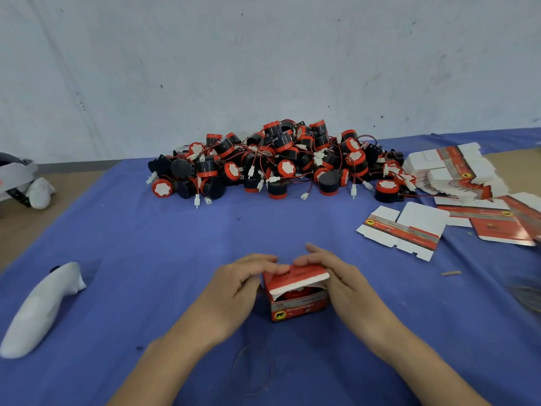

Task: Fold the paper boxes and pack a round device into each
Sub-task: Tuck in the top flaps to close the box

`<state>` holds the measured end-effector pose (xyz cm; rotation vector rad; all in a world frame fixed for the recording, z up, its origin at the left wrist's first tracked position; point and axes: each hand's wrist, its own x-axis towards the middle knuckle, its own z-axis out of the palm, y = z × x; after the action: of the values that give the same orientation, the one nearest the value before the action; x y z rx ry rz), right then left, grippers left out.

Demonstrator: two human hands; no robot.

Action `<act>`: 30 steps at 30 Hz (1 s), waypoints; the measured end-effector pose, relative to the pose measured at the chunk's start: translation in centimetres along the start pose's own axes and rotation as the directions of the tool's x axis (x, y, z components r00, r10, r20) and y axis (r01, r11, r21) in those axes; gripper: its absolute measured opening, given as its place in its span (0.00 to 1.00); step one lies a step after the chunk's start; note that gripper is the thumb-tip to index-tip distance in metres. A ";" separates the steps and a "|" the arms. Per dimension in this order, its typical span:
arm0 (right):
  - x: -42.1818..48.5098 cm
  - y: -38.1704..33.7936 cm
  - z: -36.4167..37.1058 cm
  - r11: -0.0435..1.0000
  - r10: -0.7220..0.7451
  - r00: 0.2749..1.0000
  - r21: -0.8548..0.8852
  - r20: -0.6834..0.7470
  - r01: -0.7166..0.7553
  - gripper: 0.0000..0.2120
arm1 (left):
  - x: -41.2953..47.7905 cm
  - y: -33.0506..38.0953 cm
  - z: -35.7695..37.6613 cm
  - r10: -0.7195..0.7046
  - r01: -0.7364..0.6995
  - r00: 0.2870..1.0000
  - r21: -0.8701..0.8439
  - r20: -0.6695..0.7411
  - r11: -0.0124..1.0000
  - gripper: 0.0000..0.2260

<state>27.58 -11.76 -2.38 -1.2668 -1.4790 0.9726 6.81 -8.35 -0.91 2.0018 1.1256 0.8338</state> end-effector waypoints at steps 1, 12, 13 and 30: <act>-0.2 0.1 -0.6 0.999 -0.012 0.999 -0.031 0.043 0.013 0.27 | -0.3 0.1 -0.1 0.011 -0.013 1.000 0.055 0.027 0.998 0.31; -1.7 0.5 -2.3 0.945 -0.128 0.949 -0.255 0.287 0.204 0.21 | -2.2 -0.4 -0.4 0.176 -0.217 0.975 0.390 0.137 0.895 0.25; -1.7 0.5 -2.4 0.940 -0.140 0.948 -0.264 0.284 0.218 0.21 | -2.2 -0.4 -0.4 0.180 -0.220 0.974 0.387 0.135 0.895 0.25; -1.9 0.6 -2.3 0.900 -0.180 0.944 -0.340 0.278 0.272 0.17 | -2.3 -0.2 0.2 0.276 -0.257 0.961 0.393 0.007 0.883 0.16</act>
<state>29.98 -13.51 -2.66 -1.2300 -2.0298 0.7240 5.91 -10.37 -1.62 2.5263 1.1267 0.8476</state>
